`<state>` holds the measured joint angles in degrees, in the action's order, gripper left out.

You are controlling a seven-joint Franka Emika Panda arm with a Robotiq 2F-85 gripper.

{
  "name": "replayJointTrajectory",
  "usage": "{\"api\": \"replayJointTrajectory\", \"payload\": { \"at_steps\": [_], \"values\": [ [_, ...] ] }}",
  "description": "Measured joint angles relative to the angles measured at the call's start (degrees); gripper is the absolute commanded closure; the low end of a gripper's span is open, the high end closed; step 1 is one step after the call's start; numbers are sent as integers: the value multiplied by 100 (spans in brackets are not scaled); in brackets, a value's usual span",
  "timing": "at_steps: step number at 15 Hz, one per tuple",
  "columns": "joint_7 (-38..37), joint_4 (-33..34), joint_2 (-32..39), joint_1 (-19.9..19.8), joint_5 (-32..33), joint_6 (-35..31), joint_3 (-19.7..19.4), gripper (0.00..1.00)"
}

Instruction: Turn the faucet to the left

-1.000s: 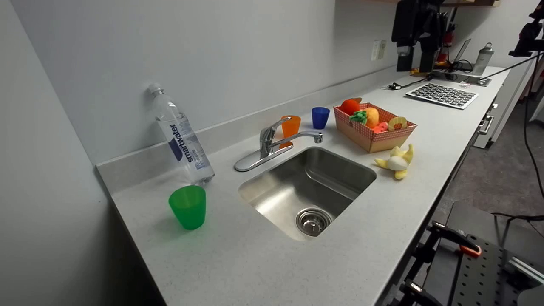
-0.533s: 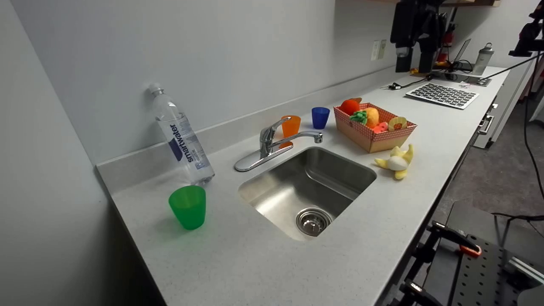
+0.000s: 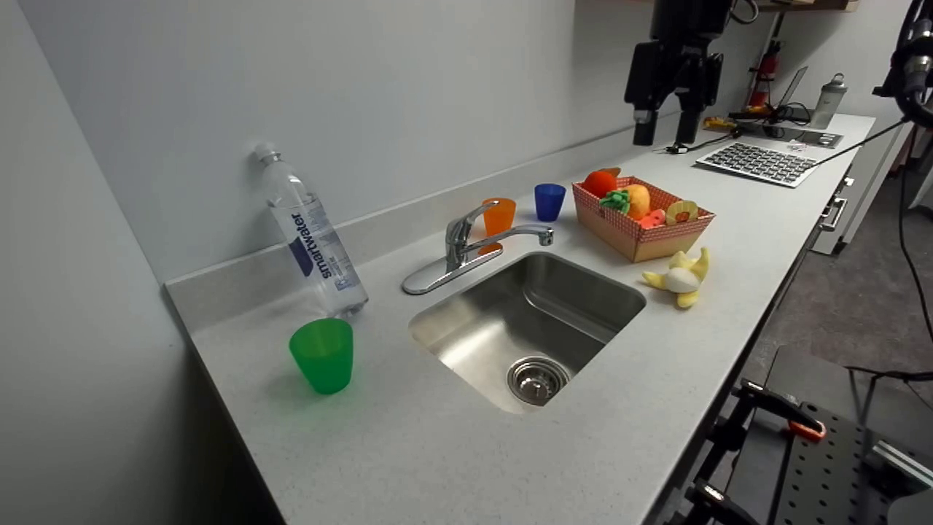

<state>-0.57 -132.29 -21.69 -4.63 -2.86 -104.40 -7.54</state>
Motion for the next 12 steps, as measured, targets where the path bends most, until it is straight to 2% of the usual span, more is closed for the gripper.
{"api": "replayJointTrajectory", "payload": {
  "at_steps": [6, 12],
  "values": [
    [-45, 188, 1051, -117, 97, -984, -3, 0],
    [-96, 610, 2146, -121, 309, -1536, 31, 0]
  ]
}}
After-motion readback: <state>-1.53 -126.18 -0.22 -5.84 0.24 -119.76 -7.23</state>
